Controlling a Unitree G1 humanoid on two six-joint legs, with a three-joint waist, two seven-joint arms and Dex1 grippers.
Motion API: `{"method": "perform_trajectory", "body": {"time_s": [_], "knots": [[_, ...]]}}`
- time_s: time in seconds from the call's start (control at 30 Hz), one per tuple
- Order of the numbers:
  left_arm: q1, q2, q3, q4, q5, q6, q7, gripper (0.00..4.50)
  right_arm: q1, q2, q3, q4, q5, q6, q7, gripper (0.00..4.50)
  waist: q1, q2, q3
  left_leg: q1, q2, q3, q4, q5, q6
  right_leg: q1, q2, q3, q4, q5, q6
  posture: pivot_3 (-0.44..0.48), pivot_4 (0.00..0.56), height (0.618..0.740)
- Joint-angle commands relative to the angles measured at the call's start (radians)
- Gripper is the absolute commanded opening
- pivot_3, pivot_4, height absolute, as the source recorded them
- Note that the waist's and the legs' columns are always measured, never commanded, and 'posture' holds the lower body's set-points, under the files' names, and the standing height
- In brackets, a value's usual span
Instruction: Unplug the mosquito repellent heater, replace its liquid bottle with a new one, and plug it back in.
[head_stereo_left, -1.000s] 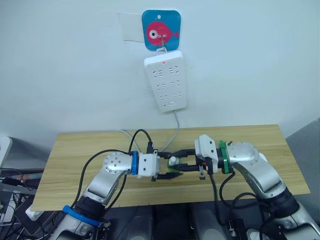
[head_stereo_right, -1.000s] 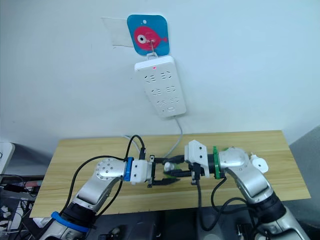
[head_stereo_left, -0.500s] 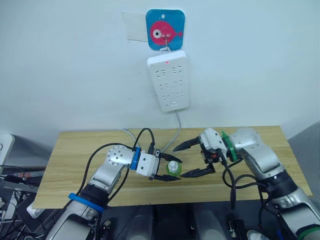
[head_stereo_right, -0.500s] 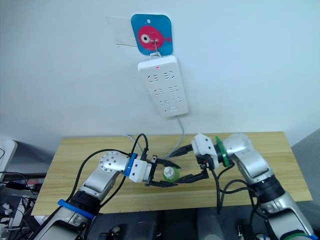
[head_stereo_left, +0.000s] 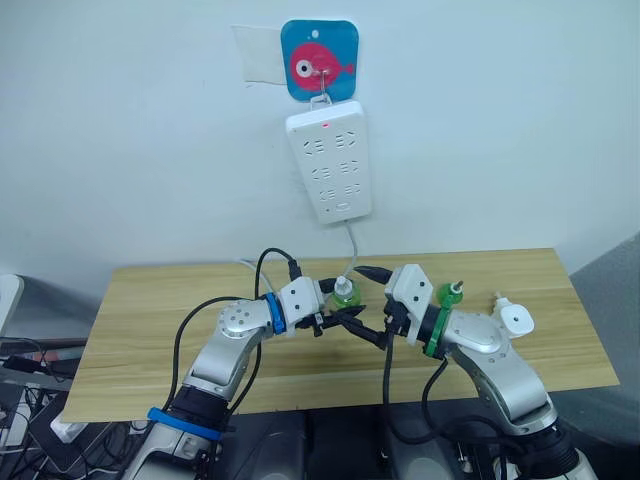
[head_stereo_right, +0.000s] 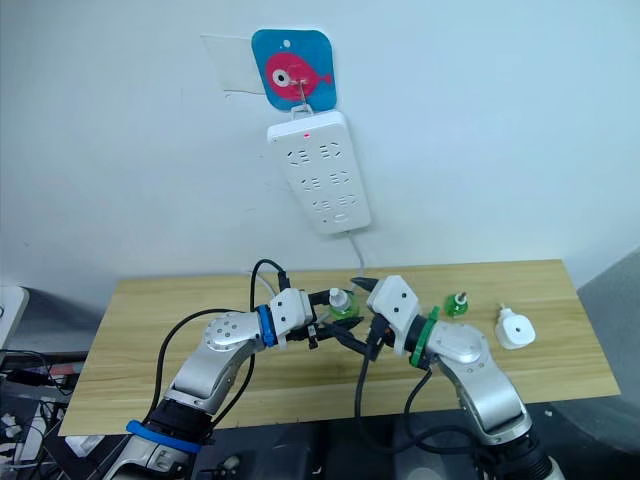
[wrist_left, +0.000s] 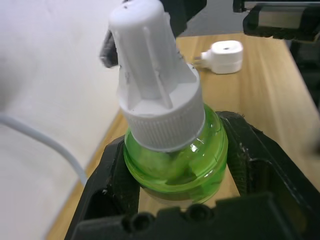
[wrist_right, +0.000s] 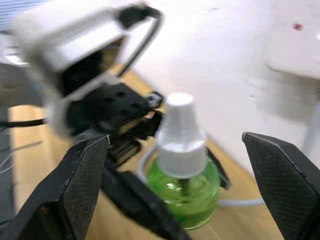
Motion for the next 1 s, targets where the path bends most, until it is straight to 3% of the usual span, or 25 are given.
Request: {"method": "perform_trajectory", "body": {"time_s": [0.03,0.27,0.43,0.53,0.7,0.8,0.87,0.97,1.0], "knots": [[0.022,0.011,-0.019,-0.043,0.013,-0.037,-0.019,2.26,0.008,0.027,0.019,-0.039,0.001,0.019,-0.046,3.59,-0.003,0.0,0.0,0.0,0.0,0.0,0.0,0.0,0.0,0.0,0.0,0.0,0.0,0.0,0.0,-0.096,0.248,0.74],[0.027,0.008,-0.026,-0.059,0.013,-0.035,-0.026,2.26,0.022,0.003,0.055,-0.038,-0.008,-0.007,-0.035,1.05,-0.006,0.0,0.0,0.0,0.0,0.0,0.0,0.0,0.0,0.0,0.0,0.0,0.0,0.0,0.0,-0.091,0.239,0.74],[0.032,0.013,-0.031,-0.071,0.003,-0.032,-0.044,2.26,0.024,-0.035,0.049,-0.067,0.033,-0.026,0.016,1.04,-0.007,0.0,0.0,0.0,0.0,0.0,0.0,0.0,0.0,0.0,0.0,0.0,0.0,0.0,0.0,-0.092,0.237,0.74],[0.041,0.03,-0.041,-0.092,-0.029,-0.036,-0.109,2.26,-0.022,-0.08,0.049,-0.064,0.1,-0.044,0.132,1.04,-0.008,0.0,0.0,0.0,0.0,0.0,0.0,0.0,0.0,0.0,0.0,0.0,0.0,0.0,0.0,-0.094,0.234,0.74],[0.077,0.11,-0.097,-0.166,-0.089,-0.089,-0.314,2.26,-0.147,-0.154,0.066,0.032,0.229,-0.09,0.423,1.04,-0.01,0.0,0.0,0.0,0.001,0.001,0.0,0.0,0.0,0.0,0.001,0.0,-0.001,0.0,0.0,-0.081,0.236,0.74],[0.099,0.193,-0.144,-0.196,-0.121,-0.154,-0.497,2.26,-0.246,-0.188,0.123,0.167,0.256,-0.179,0.681,1.04,-0.013,0.0,0.0,0.001,0.002,0.001,-0.001,0.0,0.0,0.001,0.002,0.0,-0.001,0.0,0.0,-0.074,0.238,0.74],[0.084,0.208,-0.152,-0.163,-0.114,-0.195,-0.539,2.26,-0.292,-0.188,0.152,0.25,0.244,-0.251,0.782,1.04,-0.012,0.0,0.0,0.001,0.002,0.0,-0.001,0.0,0.0,0.001,0.003,0.0,-0.002,0.0,0.0,-0.052,0.238,0.74],[0.035,0.189,-0.141,-0.093,-0.097,-0.228,-0.534,2.26,-0.351,-0.164,0.145,0.336,0.248,-0.26,0.81,1.04,-0.004,0.0,0.0,0.001,0.002,0.0,0.0,0.0,0.0,0.002,0.002,-0.001,-0.002,0.0,0.0,-0.045,0.249,0.74],[0.02,0.181,-0.135,-0.075,-0.094,-0.229,-0.526,2.26,-0.362,-0.163,0.139,0.351,0.251,-0.259,0.818,1.76,-0.001,0.0,0.0,0.0,0.001,0.0,0.001,0.0,0.0,0.002,0.002,-0.001,-0.002,0.0,0.0,-0.045,0.249,0.74]]}}
